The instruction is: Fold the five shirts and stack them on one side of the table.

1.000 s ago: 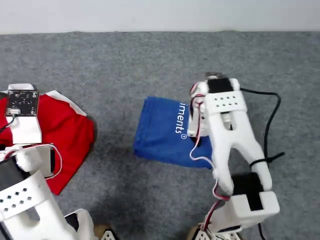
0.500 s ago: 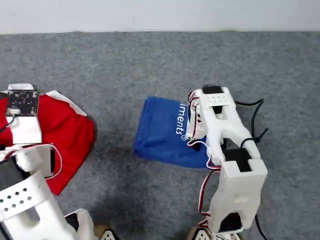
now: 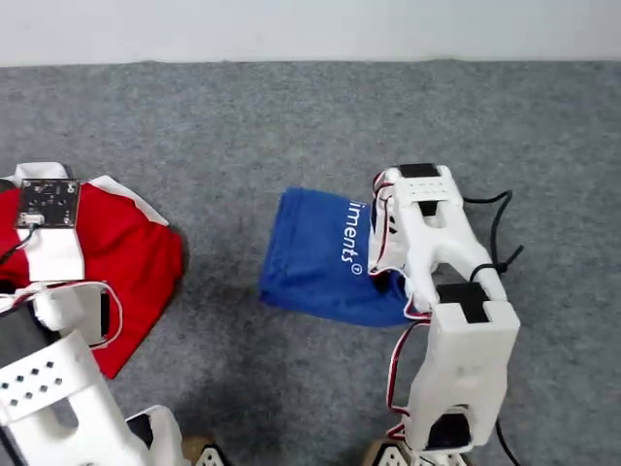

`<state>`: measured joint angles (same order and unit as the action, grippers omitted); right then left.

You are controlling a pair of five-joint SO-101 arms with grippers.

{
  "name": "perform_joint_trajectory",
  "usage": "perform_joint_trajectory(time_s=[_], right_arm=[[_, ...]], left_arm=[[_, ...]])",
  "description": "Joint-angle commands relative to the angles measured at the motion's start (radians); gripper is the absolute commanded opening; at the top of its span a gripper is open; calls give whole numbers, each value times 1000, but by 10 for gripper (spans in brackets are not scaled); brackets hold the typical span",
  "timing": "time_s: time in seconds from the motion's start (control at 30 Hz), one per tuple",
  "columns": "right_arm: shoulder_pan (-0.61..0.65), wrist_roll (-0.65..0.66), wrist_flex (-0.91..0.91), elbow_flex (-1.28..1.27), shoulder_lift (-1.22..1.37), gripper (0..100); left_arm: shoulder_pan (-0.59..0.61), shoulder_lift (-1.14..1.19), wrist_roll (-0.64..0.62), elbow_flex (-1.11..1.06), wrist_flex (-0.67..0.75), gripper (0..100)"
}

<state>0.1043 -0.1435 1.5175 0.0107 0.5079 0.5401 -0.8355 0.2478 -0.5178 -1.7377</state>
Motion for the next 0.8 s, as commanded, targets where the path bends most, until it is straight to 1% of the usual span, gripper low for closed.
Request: perform_joint_trajectory(time_s=[0.0,0.07,0.17,0.27,0.43,0.5,0.6,0.7,0.77], right_arm=[[-104,140,38,-6,-42,9],[-171,252,36,-6,-84,9],[-272,471,15,9,-125,9],[-346,704,-21,60,-131,9],[-380,1125,-113,193,-131,9],[-377,1266,-160,235,-131,9],[-374,1389,-277,247,-130,9],[-361,1409,-387,241,-116,9],[-358,1399,-390,238,-110,11]], left_arm=[[-3,-14,2,5,21,15],[-3,-14,2,7,21,15],[-3,-14,2,8,23,15],[-3,-14,2,7,38,15],[-5,-14,2,4,43,15],[-5,-14,2,4,43,15],[-5,-14,2,4,44,15],[-5,-14,2,4,44,15],[-5,-14,2,2,44,15]])
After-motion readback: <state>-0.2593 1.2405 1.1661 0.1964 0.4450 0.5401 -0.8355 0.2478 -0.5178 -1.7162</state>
